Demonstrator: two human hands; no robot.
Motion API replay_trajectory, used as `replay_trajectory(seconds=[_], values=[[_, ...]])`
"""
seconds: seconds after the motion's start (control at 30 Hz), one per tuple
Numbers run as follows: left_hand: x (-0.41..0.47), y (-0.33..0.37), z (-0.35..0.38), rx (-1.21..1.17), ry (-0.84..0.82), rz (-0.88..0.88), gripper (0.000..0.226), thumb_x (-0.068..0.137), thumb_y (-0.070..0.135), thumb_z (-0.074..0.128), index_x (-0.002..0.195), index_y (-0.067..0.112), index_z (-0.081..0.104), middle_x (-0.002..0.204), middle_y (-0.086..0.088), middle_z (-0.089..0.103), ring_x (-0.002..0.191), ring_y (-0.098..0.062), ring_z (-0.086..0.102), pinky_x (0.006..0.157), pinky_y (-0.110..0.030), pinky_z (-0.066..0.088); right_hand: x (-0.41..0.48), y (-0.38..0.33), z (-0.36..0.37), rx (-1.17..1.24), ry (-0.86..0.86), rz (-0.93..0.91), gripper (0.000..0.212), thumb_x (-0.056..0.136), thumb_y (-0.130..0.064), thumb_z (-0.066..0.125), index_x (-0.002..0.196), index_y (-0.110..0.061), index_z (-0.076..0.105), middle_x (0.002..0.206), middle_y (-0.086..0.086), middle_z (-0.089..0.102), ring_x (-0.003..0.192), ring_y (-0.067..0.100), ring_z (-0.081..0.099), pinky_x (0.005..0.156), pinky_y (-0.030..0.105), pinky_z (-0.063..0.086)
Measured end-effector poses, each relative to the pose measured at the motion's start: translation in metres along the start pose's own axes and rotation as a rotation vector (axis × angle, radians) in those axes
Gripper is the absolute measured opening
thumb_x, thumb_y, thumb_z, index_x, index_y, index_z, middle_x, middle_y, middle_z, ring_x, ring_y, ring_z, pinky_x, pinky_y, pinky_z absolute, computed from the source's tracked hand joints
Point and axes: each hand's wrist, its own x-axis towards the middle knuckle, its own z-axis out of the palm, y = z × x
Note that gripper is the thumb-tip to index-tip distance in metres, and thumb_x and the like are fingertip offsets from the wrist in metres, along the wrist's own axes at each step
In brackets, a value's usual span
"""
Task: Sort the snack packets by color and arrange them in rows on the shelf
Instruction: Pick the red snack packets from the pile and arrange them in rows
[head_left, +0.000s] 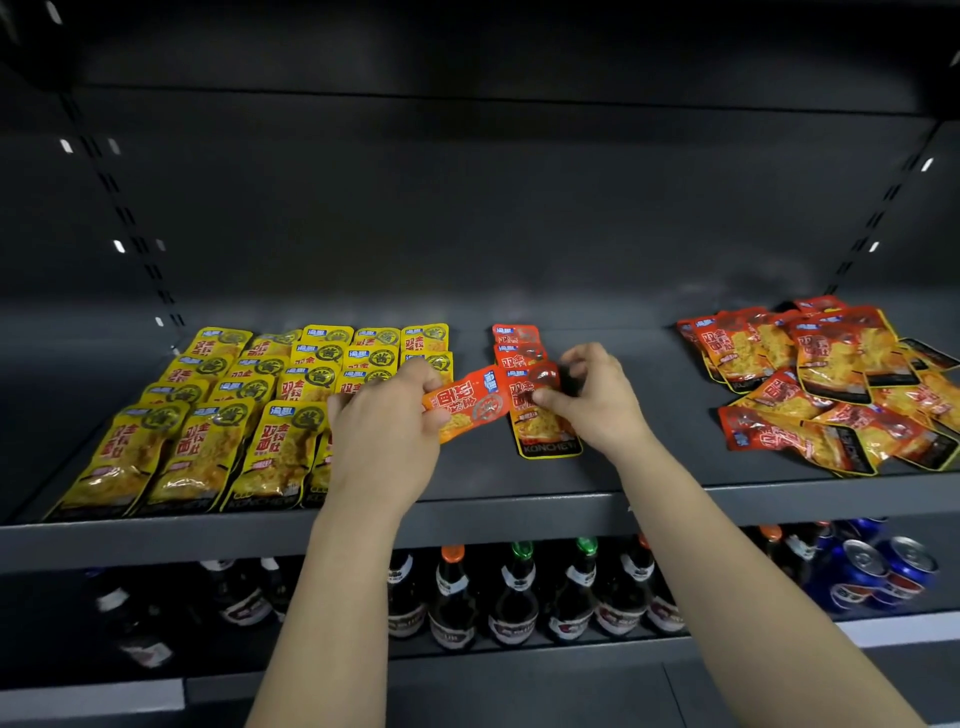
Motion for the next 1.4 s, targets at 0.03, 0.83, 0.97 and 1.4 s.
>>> replay_trajectory(seconds=[0.03, 0.83, 0.97, 1.4], values=[[0.001, 0.0, -0.001, -0.026, 0.002, 0.003, 0.019, 0.089, 0.026, 0.066, 0.103, 0.029, 0.053, 0.103, 0.007, 0.068, 0.104, -0.023, 0.06, 0.088, -0.035, 0.026, -0.001, 0.0, -0.002, 0.027, 0.031, -0.023, 0.046, 0.078, -0.027, 0.08, 0.115, -0.016, 0.054, 0.112, -0.001, 0.05, 0.095, 0.009, 0.052, 0.081, 0.023, 0.039], [-0.003, 0.004, 0.022, -0.677, -0.281, -0.033, 0.016, 0.085, 0.02, 0.072, 0.091, 0.03, 0.061, 0.089, 0.009, 0.071, 0.088, -0.011, 0.067, 0.084, -0.034, 0.054, -0.029, -0.026, -0.041, 0.607, -0.158, -0.152, 0.014, 0.084, -0.004, 0.069, 0.095, -0.01, 0.065, 0.077, -0.002, 0.074, 0.068, 0.011, 0.066, 0.058, 0.022, 0.048], [-0.002, -0.012, 0.013, -0.353, -0.216, 0.032, 0.016, 0.086, 0.021, 0.07, 0.099, 0.025, 0.062, 0.091, 0.013, 0.069, 0.086, -0.008, 0.067, 0.082, -0.031, 0.053, -0.018, -0.016, -0.046, 0.477, -0.18, -0.026, 0.015, 0.083, -0.006, 0.072, 0.089, -0.016, 0.063, 0.07, -0.005, 0.072, 0.062, 0.005, 0.064, 0.057, 0.023, 0.044], [-0.003, -0.032, 0.008, -0.118, -0.155, 0.036, 0.021, 0.085, 0.03, 0.07, 0.103, 0.032, 0.061, 0.096, 0.014, 0.068, 0.094, -0.012, 0.064, 0.094, -0.046, 0.046, -0.017, -0.007, -0.033, 0.204, -0.305, 0.098, 0.02, 0.081, -0.011, 0.075, 0.094, -0.018, 0.061, 0.077, 0.002, 0.071, 0.062, 0.006, 0.062, 0.054, 0.02, 0.042]])
